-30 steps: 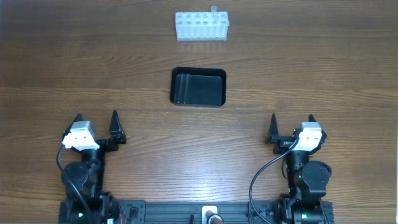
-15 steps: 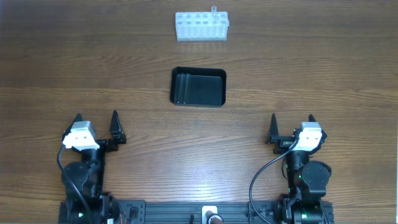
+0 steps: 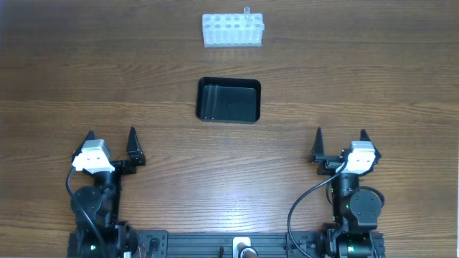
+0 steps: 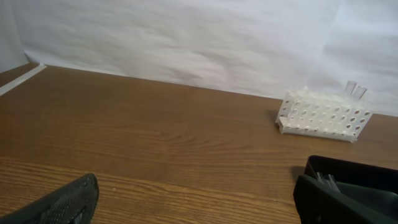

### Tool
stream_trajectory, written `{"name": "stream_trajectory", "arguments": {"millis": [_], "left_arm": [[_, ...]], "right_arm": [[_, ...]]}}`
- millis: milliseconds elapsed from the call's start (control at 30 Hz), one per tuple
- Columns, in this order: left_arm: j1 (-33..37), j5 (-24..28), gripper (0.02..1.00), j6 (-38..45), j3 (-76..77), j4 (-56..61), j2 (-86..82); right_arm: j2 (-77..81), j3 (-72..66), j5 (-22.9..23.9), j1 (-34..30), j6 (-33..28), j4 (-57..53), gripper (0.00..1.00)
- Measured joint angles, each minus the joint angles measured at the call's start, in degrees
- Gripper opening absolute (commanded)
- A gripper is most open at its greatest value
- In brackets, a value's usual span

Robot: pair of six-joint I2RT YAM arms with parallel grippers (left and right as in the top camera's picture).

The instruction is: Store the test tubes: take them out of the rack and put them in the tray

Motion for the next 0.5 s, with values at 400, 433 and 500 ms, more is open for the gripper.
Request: {"name": "stream_trajectory", "arguments": {"millis": [400,433,500], "left_arm": [[0.0,-0.2,0.996,0.2,0.0,-0.04,-0.02],[0.0,-0.2,0.998,0.2,0.0,-0.07,0.0],[0.0,-0.22,0.998,0.2,0.0,-0.11,0.0]], "right_arm": [[13.18,38.05,5.73,0.0,2.67,-46.99,0.991],[16.5,42.1,6.27,0.0,2.78,-47.84,0.991],[24.83,50.88,6.6,0.0,2.91,-48.43,0.991]]}}
